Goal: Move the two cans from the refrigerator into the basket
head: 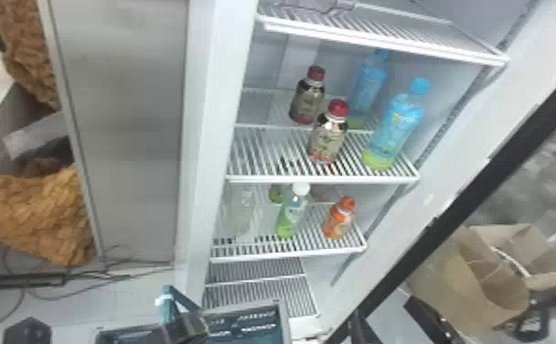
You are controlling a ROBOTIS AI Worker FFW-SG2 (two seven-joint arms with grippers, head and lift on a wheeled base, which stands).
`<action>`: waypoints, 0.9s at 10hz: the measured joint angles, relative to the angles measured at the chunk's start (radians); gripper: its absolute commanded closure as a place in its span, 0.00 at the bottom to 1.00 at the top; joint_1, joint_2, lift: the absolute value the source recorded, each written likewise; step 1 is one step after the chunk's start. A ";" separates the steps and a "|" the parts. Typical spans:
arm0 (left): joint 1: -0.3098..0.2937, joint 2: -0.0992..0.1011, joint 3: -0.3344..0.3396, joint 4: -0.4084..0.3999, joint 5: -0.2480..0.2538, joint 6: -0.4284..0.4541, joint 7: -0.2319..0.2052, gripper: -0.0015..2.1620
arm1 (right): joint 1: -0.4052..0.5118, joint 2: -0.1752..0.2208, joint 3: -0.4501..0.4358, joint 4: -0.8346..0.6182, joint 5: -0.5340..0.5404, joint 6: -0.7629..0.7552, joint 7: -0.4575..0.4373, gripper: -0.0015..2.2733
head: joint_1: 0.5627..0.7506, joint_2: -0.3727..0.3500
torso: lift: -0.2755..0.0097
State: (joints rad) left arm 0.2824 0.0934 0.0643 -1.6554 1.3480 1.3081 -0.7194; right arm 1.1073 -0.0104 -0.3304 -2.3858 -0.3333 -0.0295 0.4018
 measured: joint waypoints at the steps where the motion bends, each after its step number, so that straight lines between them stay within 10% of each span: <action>1: 0.000 0.000 0.000 0.000 0.000 0.000 0.000 0.55 | 0.000 0.000 0.000 0.000 0.000 0.000 0.000 0.05 | 0.70 0.03 | 0.86; 9: -0.005 0.002 -0.002 0.000 -0.002 0.002 0.000 0.55 | -0.013 -0.003 -0.001 0.011 -0.004 0.003 0.000 0.05 | 0.70 0.03 | 0.86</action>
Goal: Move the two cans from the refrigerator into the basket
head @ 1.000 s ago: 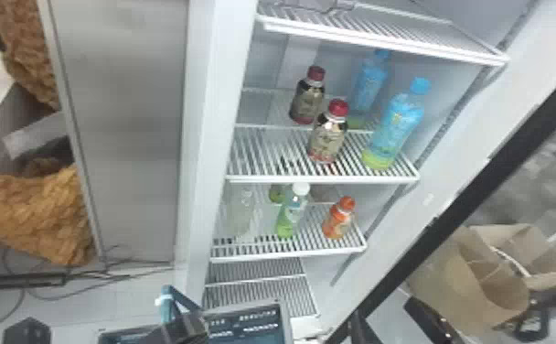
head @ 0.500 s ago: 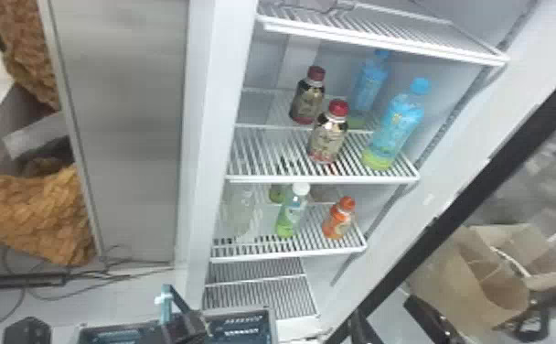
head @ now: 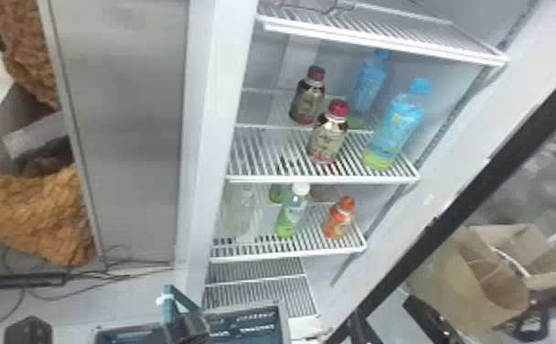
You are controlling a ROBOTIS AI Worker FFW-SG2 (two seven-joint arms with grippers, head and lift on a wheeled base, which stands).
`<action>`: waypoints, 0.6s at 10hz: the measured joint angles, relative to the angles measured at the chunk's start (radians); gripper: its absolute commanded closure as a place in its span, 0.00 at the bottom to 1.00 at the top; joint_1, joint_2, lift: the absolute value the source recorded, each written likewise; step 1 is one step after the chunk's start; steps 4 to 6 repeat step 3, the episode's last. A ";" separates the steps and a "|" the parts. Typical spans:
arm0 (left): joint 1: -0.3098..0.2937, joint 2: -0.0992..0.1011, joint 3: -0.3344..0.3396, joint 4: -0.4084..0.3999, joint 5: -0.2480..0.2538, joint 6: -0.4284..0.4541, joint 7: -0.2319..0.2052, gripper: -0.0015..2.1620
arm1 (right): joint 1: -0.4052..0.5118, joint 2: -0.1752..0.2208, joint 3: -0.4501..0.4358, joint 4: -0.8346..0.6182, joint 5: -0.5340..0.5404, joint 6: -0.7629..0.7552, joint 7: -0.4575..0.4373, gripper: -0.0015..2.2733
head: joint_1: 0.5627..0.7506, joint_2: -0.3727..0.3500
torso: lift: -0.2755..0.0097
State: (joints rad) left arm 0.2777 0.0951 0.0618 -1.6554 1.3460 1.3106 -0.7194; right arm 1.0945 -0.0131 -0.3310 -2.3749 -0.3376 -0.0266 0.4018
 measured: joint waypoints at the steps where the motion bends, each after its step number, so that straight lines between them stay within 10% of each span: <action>1: -0.002 0.000 0.000 0.000 0.000 0.000 0.000 0.55 | -0.001 -0.001 0.000 0.002 -0.001 0.001 0.000 0.05 | 0.70 0.03 | 0.86; 6: -0.003 0.000 0.000 0.000 0.000 0.000 0.000 0.55 | -0.005 -0.001 0.000 0.004 -0.002 0.004 0.000 0.05 | 0.70 0.03 | 0.86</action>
